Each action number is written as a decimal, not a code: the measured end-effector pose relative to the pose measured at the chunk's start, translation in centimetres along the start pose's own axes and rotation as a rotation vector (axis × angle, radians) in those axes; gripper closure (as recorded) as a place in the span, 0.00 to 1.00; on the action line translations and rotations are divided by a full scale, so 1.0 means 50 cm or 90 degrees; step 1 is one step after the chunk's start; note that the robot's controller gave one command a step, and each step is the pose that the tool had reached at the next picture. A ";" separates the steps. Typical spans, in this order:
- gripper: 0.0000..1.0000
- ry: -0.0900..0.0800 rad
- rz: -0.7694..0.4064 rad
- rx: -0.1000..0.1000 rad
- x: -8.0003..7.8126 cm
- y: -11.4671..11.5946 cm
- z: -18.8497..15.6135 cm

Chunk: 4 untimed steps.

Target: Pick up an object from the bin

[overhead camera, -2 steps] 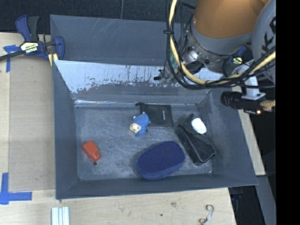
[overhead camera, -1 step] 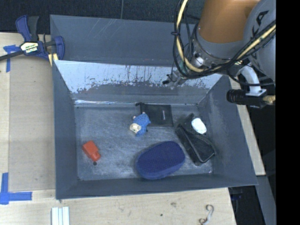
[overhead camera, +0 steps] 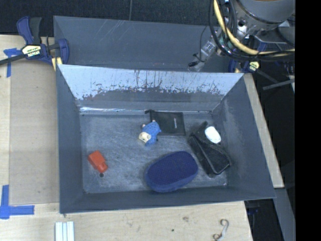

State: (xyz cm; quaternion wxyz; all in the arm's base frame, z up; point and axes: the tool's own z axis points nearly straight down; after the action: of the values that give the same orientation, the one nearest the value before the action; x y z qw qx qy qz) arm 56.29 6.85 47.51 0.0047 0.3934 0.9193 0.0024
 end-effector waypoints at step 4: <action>0.00 0.003 0.283 0.007 0.016 0.082 0.327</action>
Offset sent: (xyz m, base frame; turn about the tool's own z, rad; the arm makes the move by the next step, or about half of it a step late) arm 0.0480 0.0520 -0.0518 0.2395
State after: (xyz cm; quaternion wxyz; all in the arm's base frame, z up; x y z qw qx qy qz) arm 58.89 10.27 31.17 0.0001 0.5862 0.8101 -0.0006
